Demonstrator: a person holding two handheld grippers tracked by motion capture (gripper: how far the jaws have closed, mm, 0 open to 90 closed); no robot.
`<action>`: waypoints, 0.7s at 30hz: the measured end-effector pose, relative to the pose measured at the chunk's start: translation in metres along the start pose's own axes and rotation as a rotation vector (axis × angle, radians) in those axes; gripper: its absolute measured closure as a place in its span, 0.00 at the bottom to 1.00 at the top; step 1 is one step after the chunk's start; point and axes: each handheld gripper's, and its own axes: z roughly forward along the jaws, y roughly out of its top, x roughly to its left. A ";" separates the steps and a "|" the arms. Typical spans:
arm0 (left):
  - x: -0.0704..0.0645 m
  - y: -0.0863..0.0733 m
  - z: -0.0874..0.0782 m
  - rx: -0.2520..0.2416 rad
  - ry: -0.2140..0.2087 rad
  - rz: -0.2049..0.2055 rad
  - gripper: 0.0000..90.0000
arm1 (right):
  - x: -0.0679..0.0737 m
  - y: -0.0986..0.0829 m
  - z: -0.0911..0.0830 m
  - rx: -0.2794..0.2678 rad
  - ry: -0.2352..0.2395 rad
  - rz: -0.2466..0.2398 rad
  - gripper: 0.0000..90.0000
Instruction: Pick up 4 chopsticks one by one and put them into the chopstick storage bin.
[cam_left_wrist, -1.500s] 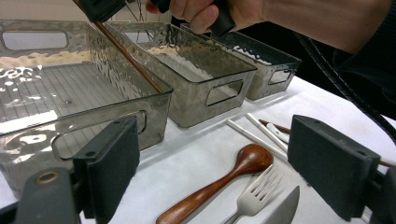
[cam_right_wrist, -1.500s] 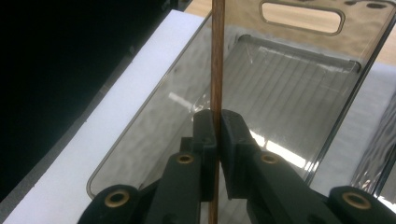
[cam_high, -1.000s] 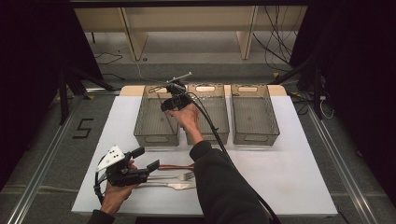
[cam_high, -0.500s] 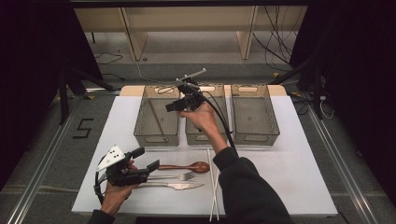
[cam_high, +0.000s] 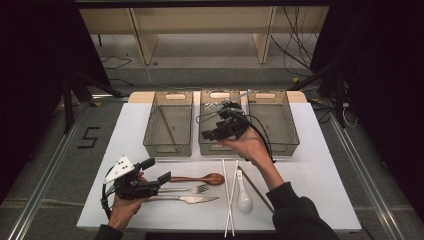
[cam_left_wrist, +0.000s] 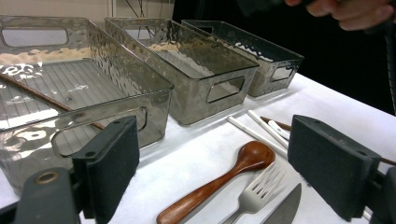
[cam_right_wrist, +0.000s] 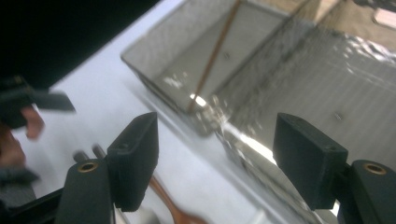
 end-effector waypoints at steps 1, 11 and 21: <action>0.000 0.000 0.000 0.000 0.000 0.000 0.18 | -0.001 -0.005 -0.004 0.005 -0.008 -0.006 0.36; 0.000 0.000 0.000 0.006 0.001 0.002 0.18 | -0.013 -0.058 -0.032 0.066 -0.065 0.004 0.36; 0.000 0.000 0.001 0.009 0.001 0.005 0.18 | -0.017 -0.105 -0.044 0.168 -0.146 0.016 0.34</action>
